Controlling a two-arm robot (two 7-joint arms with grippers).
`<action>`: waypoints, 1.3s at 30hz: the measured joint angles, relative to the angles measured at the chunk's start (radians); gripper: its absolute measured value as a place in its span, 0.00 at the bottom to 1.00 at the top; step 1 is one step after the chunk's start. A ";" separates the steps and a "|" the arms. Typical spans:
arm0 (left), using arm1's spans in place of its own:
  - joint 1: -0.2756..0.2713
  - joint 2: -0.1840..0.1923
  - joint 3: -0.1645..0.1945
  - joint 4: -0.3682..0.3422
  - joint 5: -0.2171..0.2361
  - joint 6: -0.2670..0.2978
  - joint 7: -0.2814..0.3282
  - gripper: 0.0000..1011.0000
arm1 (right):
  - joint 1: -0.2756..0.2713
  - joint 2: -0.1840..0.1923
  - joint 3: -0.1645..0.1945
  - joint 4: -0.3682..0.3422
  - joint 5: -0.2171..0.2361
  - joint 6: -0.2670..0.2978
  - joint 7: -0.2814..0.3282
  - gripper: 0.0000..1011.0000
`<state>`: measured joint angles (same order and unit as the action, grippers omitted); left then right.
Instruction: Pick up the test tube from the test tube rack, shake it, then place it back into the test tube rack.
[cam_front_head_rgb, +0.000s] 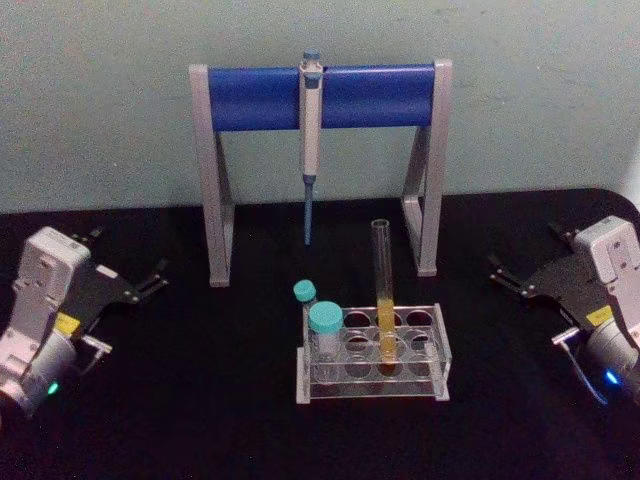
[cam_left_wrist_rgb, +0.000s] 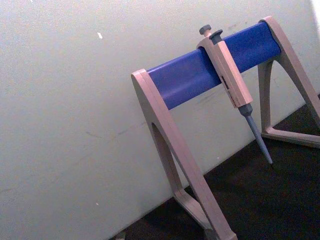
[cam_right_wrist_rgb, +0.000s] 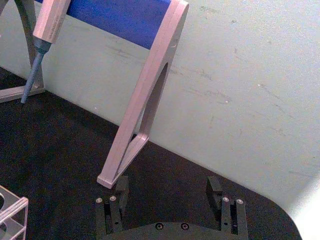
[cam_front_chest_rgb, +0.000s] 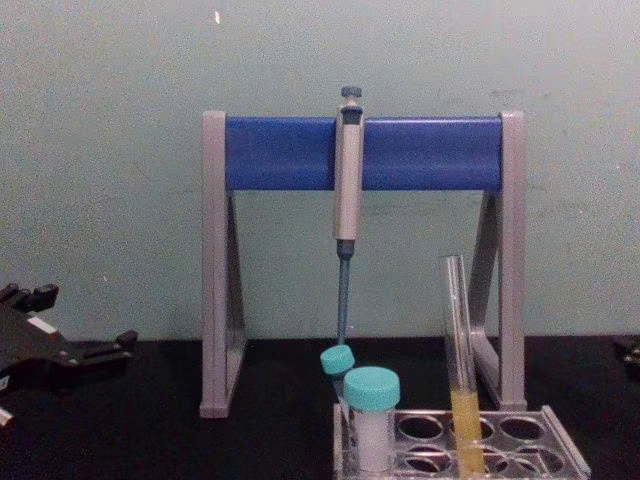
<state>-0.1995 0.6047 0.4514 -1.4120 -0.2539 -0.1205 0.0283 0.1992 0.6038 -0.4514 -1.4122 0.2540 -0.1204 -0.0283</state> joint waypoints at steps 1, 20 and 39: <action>0.000 0.000 0.000 0.000 0.000 0.000 0.000 1.00 | 0.000 0.000 0.000 0.000 0.000 0.000 0.000 0.99; 0.000 0.000 0.000 0.000 0.000 0.000 0.000 1.00 | 0.000 0.001 0.000 0.000 0.000 0.000 0.000 0.99; 0.000 0.000 0.000 0.000 0.000 0.000 0.000 1.00 | 0.000 0.001 0.000 0.000 0.000 0.000 0.000 0.99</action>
<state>-0.1995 0.6047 0.4514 -1.4120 -0.2539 -0.1206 0.0283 0.1995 0.6047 -0.4514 -1.4119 0.2539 -0.1205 -0.0283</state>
